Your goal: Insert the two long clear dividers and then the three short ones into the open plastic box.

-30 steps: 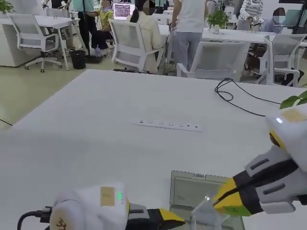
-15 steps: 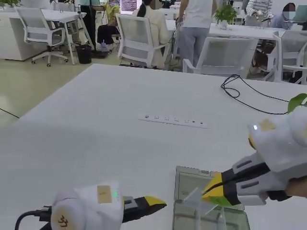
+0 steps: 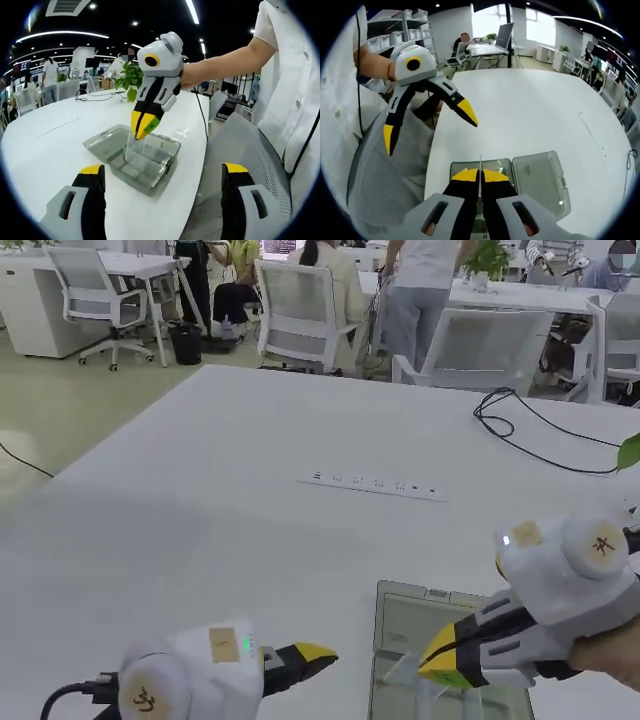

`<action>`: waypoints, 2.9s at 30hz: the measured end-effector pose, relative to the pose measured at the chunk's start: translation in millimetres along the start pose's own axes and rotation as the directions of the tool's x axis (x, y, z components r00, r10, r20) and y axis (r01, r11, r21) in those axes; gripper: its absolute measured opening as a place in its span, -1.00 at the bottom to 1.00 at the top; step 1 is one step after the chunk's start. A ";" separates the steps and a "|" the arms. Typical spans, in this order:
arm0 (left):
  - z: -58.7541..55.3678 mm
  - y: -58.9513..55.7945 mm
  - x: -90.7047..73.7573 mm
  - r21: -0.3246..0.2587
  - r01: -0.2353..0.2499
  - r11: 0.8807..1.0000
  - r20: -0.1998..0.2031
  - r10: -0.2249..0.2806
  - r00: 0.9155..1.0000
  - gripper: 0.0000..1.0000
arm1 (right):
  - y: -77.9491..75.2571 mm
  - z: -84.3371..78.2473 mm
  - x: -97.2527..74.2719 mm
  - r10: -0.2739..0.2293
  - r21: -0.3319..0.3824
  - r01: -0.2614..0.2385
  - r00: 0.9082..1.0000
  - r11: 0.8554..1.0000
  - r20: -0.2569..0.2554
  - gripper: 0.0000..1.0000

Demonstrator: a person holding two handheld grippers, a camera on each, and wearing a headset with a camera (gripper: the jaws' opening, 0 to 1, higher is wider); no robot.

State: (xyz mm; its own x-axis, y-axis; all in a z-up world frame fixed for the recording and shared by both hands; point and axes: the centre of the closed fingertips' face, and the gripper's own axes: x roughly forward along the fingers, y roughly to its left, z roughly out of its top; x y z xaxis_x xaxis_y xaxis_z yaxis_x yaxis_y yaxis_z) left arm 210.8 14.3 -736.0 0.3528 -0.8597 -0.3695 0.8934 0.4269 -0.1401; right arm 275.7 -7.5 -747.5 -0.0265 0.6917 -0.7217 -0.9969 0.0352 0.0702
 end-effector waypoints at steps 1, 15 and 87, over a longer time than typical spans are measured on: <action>-0.1 -0.3 0.4 -0.002 0.001 1.000 0.001 -0.001 1.000 0.99 | -0.1 -0.3 0.3 0.001 0.001 -0.001 1.000 1.000 -0.001 -0.94; -1.4 -0.6 0.8 -0.016 0.002 1.000 0.006 -0.002 1.000 0.97 | 0.6 -3.6 12.6 0.010 -0.037 -0.011 0.999 0.999 -0.030 -0.94; 0.5 -2.3 -1.9 -0.012 0.005 1.000 -0.008 -0.005 1.000 0.91 | -5.3 -13.8 -6.3 -0.051 0.106 0.047 0.998 0.993 0.039 -0.58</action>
State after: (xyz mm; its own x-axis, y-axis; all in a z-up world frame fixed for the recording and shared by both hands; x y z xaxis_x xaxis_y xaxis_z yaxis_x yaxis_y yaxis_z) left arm 208.2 14.8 -734.6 0.3458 -0.8595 -0.3765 0.8918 0.4258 -0.1529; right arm 280.0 -22.0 -752.9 0.0276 0.7166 -0.6969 -0.9836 0.1440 0.1090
